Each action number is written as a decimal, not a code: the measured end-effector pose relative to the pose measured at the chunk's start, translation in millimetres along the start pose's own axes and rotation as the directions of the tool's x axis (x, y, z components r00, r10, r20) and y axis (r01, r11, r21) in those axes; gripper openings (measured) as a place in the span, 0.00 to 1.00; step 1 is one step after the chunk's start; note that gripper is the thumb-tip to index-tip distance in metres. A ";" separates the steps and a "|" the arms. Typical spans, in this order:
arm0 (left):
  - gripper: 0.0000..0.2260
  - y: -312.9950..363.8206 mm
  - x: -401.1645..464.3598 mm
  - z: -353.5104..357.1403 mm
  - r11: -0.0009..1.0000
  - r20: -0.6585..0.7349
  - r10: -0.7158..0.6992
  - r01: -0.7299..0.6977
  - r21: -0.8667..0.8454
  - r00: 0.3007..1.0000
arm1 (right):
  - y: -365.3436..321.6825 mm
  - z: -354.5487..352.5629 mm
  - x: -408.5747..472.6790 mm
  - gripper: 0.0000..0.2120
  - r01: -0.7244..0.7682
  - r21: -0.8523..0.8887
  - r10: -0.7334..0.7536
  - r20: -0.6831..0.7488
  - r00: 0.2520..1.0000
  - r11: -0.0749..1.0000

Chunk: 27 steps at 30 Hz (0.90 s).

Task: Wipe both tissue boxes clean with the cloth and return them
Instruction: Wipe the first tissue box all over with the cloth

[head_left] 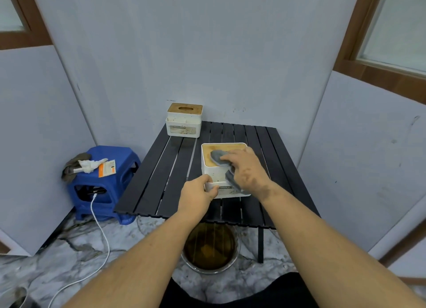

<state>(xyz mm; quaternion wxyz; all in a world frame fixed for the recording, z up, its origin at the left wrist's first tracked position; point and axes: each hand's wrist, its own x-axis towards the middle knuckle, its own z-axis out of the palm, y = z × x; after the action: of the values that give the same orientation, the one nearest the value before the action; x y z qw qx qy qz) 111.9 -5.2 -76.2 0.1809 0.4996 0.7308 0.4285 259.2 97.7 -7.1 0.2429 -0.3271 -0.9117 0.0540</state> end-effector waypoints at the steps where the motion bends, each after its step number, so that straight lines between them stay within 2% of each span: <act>1: 0.08 -0.1 0.5 -0.6 1.000 0.000 0.004 -0.004 0.006 1.000 | 5.6 2.6 -5.5 0.17 0.024 0.002 -0.024 -0.033 0.999 1.000; 3: 0.09 -0.1 0.7 -2.9 1.000 -0.002 0.009 -0.009 0.014 1.000 | 21.6 0.4 -18.7 0.18 -0.098 0.014 0.098 -0.113 0.989 0.995; 5: 0.08 -2.0 0.6 -4.9 1.000 0.003 0.017 -0.017 0.014 1.000 | 38.4 -6.3 -31.7 0.18 -0.253 0.111 0.270 -0.169 0.948 0.961; 7: 0.08 -4.1 -0.9 -7.7 1.000 0.015 0.020 -0.020 -0.006 1.000 | 43.0 -12.8 -41.3 0.19 -0.286 0.215 0.326 -0.183 0.927 0.934; 9: 0.07 -7.8 -1.1 -12.4 0.999 0.033 0.030 -0.029 -0.032 0.999 | 35.8 -16.8 -43.8 0.19 -0.271 0.216 0.306 -0.153 0.939 0.938; 13: 0.05 -12.7 -4.5 -24.4 0.996 0.073 0.038 -0.032 -0.088 0.997 | -5.5 -17.7 -33.2 0.20 -0.080 0.014 0.081 -0.045 0.996 0.997; 16: 0.06 -15.0 -11.8 -28.1 0.991 0.106 0.072 -0.060 -0.116 0.992 | -40.1 -15.1 -19.1 0.18 0.071 0.113 -0.080 0.073 0.994 0.991; 18: 0.07 -16.8 -16.6 -29.4 0.991 0.122 0.089 -0.076 -0.109 0.989 | -53.4 -12.9 -5.5 0.19 0.026 0.224 -0.041 0.060 0.997 0.974; 19: 0.07 -17.3 -18.8 -29.7 0.992 0.129 0.093 -0.081 -0.096 0.987 | -52.6 -10.2 3.2 0.19 -0.001 0.226 -0.007 0.034 0.999 0.974; 21: 0.08 -15.6 -24.8 -29.9 0.994 0.126 0.097 -0.090 -0.065 0.987 | -45.4 -3.5 20.1 0.18 -0.090 0.142 0.086 0.032 0.996 0.986; 23: 0.08 -14.3 -29.5 -27.8 0.994 0.106 0.092 -0.084 -0.072 0.990 | -38.8 0.7 27.7 0.16 -0.092 0.026 0.089 0.094 0.992 0.995; 25: 0.08 -14.0 -32.0 -25.5 0.995 0.091 0.081 -0.075 -0.071 0.993 | -38.5 -3.4 26.3 0.18 -0.092 0.027 0.088 0.120 0.989 0.995; 27: 0.07 -13.9 -32.6 -25.3 0.997 0.082 0.068 -0.065 -0.046 0.994 | -28.2 -8.7 21.1 0.19 -0.175 0.013 0.172 0.121 0.978 0.984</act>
<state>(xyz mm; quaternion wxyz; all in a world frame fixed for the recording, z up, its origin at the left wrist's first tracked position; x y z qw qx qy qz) 100.6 -47.2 -78.3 0.2075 0.5371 0.6962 0.4287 233.2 88.3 16.4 0.1862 -0.3987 -0.8918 0.1051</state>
